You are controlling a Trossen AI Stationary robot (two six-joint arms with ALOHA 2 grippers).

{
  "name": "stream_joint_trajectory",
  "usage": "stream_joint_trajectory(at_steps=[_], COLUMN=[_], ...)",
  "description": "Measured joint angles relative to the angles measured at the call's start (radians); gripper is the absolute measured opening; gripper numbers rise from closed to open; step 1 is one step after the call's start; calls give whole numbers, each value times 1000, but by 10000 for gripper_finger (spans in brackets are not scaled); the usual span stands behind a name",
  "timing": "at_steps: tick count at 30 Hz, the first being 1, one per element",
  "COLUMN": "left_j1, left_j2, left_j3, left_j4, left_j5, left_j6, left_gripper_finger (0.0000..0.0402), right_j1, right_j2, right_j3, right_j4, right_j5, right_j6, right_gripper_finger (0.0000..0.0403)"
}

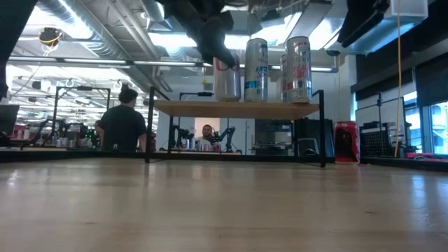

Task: Place canned beverage on shelf
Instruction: Put the red-silver soda can on the shelf aligned with the other red-silver soda can, then put the bottom red soda can on the shelf

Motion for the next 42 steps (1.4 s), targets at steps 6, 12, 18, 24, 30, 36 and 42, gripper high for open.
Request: stream_joint_trajectory(at_steps=[6, 12, 18, 24, 30, 36, 42], left_j1=[1, -6, -6, -6, -25, -64, -154], left_j2=[-4, -5, -8, -8, -8, -8, -7], left_j3=[0, 1, 18, 117, 284, 378, 381], left_j4=[4, 32, 27, 3, -33, -35, -56], left_j5=[-9, -10, -32, -68, -70, -69, -60], left_j6=[5, 10, 10, 4, -25, -103, -104], left_gripper_finger=[292, 328, 335, 335, 337, 337, 337], right_j1=[0, 0, 0, 2, 2, 2, 54], right_j2=[0, 0, 0, 0, 1, 1, 1], right_j3=[0, 0, 0, 0, 0, 0, 0], right_j4=[0, 0, 0, 0, 0, 27, 36], right_j5=[0, 0, 0, 0, -10, -156, -348], right_j6=[22, 23, 23, 21, 20, 46, 240], right_gripper_finger=[312, 312, 312, 312, 312, 312, 312])
